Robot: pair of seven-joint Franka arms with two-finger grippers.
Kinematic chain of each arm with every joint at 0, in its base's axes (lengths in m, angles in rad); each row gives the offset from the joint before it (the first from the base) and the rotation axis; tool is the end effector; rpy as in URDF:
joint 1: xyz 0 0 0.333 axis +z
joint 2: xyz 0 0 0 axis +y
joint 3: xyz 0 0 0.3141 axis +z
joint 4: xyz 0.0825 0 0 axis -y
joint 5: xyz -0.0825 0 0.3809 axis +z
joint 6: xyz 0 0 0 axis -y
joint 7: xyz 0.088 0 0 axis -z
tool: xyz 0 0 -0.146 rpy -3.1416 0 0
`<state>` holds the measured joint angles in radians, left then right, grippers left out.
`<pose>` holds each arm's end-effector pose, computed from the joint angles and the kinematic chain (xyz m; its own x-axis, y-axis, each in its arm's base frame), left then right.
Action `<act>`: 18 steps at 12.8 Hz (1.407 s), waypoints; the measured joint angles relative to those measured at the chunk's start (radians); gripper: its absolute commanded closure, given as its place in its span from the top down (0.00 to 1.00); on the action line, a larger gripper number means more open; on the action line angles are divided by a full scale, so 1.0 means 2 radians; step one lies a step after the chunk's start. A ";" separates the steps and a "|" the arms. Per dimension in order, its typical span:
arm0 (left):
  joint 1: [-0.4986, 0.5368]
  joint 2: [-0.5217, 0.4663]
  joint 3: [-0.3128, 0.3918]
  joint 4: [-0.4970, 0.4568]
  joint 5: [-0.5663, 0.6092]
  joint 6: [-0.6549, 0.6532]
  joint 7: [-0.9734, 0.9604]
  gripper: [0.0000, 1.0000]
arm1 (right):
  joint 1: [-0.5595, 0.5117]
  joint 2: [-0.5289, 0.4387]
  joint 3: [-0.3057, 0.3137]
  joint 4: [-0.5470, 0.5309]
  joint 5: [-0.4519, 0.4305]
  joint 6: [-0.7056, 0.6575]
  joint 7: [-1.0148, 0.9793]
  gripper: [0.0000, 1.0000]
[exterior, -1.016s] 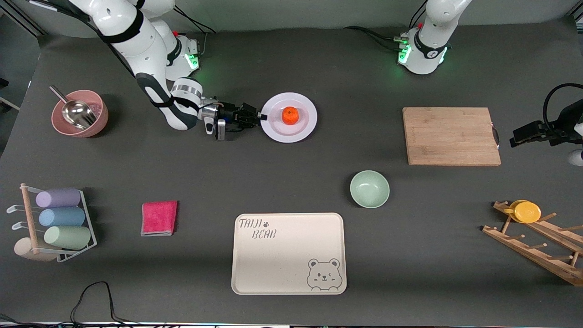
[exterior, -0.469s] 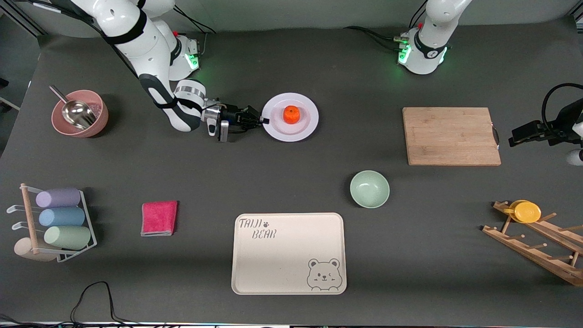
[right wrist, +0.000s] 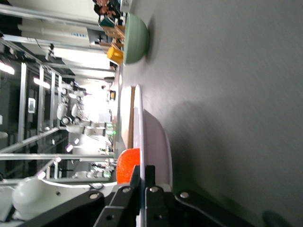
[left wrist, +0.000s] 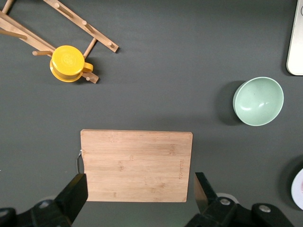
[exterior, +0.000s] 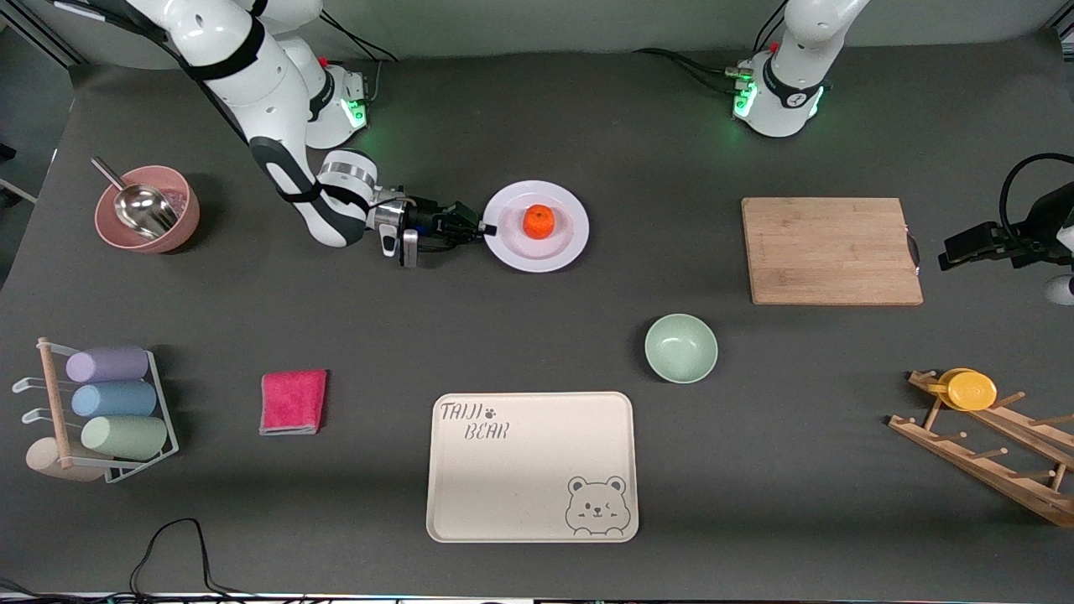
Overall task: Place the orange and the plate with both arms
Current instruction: 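Grasp the white plate rim with the right gripper, then carry the plate with the right gripper onto the white tray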
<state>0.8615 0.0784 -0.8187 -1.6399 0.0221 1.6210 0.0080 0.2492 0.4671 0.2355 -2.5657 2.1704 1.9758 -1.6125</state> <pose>0.5634 0.0391 0.5250 0.9969 0.0310 -0.0720 0.0336 -0.9988 0.0359 0.3212 0.2801 0.0897 0.9873 -0.1375 0.0793 0.0418 -0.2566 -0.9656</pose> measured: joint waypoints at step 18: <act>0.000 -0.001 0.000 0.000 -0.005 0.000 0.000 1.00 | -0.084 -0.117 -0.011 0.135 -0.191 0.007 0.311 0.00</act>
<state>0.8615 0.0769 -0.8182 -1.6390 0.0128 1.6209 0.0080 0.0809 0.2326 0.2132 -2.2964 1.7885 1.9897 -0.9911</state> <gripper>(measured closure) 0.000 0.952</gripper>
